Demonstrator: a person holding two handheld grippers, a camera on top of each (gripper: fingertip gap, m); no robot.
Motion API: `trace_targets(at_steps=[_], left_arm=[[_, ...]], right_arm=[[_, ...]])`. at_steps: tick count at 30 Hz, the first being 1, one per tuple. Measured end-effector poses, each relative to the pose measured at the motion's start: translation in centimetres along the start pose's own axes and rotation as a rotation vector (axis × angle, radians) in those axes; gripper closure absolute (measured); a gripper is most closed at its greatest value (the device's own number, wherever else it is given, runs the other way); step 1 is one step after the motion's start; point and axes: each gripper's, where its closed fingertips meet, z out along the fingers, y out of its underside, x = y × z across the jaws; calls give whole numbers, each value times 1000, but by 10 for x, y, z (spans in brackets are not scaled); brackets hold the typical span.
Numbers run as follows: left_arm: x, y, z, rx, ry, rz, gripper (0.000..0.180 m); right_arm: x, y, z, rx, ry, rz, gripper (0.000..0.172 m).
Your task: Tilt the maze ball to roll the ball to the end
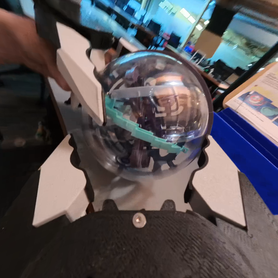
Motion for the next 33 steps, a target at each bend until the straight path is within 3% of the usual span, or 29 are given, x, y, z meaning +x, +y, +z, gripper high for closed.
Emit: trace_targets(at_steps=[3,5,10,13,16,18,30,33], left_arm=[[3,-2,1,2,2,33,26],[4,-2,2,1,-1,43,26],[12,-4,3,13,29,109,26],[19,-6,3,24,52,167,26],[26,-7,5,29,67,224,27],[28,-4,6,15,74,254,24],[26,4,8,38,123,132,23],[30,-6,3,111,184,-8,25]], right_arm=[[-1,0,-22,-65,-176,-39,21],[16,-19,-35,-8,-207,-33,30],[55,-59,-41,204,-334,125,31],[54,-49,-23,170,-442,174,30],[17,-35,-15,84,-646,171,32],[5,-26,-7,48,-647,131,16],[17,-24,-18,188,-427,253,18],[16,-27,-21,228,-391,239,18]])
